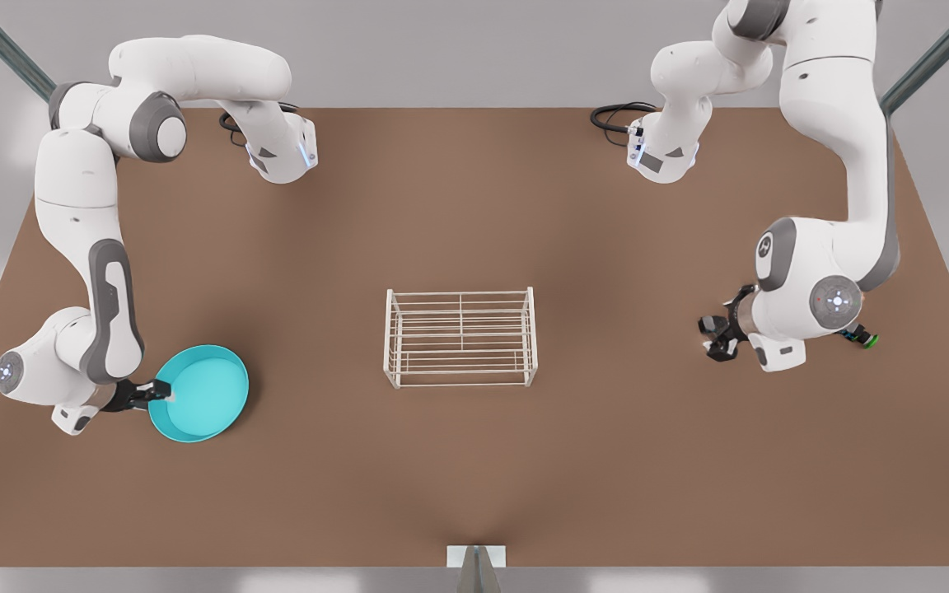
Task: Place the plate on the shelf with right arm and place the red button switch in the plate with left arm
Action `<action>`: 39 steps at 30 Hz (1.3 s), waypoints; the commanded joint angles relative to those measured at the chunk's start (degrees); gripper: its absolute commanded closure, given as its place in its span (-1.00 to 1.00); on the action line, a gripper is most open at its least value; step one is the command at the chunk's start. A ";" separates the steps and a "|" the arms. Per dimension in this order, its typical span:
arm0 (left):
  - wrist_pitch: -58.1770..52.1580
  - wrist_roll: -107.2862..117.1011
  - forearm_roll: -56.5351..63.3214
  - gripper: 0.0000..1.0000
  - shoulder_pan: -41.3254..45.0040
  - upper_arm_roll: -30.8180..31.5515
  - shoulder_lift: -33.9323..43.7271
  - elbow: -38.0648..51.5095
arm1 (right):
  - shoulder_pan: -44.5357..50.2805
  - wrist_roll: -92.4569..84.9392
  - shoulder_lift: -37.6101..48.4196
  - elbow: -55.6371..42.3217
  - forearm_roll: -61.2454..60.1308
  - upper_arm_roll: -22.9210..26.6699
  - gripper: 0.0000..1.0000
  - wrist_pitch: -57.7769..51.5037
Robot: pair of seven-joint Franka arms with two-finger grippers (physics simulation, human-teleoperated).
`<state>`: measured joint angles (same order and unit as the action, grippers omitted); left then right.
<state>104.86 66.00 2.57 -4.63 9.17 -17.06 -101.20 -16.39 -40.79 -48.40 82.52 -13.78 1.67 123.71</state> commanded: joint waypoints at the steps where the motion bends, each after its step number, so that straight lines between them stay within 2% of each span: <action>1: 8.07 21.71 5.16 -1.00 -0.56 0.06 -1.13 -0.40 | 0.04 -0.43 0.06 -0.07 -0.37 0.00 -0.51 -0.66; 5: 15.72 24.97 5.60 -1.00 -2.14 -0.11 -1.57 -4.88 | 0.04 0.62 -0.03 -0.07 -0.29 0.00 -0.48 -0.66; 9: 22.66 24.97 7.71 -1.00 -3.98 -0.47 -1.40 -9.98 | -0.14 0.36 -0.03 -0.07 -0.29 0.08 -0.13 -0.93; 12: 24.34 30.40 8.68 -1.00 -4.34 -0.47 0.09 -13.31 | -0.40 -0.08 -0.03 -0.16 -0.20 0.44 -0.13 -1.10; 13: 25.12 31.91 8.59 -1.00 -4.16 -0.38 3.34 -17.70 | -0.40 -0.08 -0.03 -0.42 -0.28 0.52 -0.12 -1.81; 19: 36.90 42.46 8.59 -1.00 -1.61 0.15 3.61 -26.68 | -0.66 0.36 -0.03 -0.51 -0.29 0.26 0.19 -2.77; 21: 39.19 42.46 8.68 -1.00 -2.05 -0.29 2.74 -27.03 | -0.66 0.45 -0.12 -0.51 -0.37 0.17 0.21 -2.77; 25: 45.43 41.93 8.77 -1.00 -4.16 -0.73 -0.34 -27.30 | -0.66 -0.08 -0.12 -0.51 -0.20 0.17 0.56 -2.77; 32: 54.13 41.85 13.07 -1.00 -4.60 -3.01 -0.52 -34.15 | -0.31 0.10 1.55 -0.60 -0.29 0.08 0.63 -5.58; 39: 55.10 42.11 14.66 -1.00 -4.60 -3.63 -0.87 -35.56 | -0.23 0.27 4.10 -0.69 -1.25 -0.53 0.63 -10.24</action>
<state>157.47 101.13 16.85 -9.22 5.53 -17.93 -136.91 -16.59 -41.24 -44.36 81.86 -15.13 1.25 116.16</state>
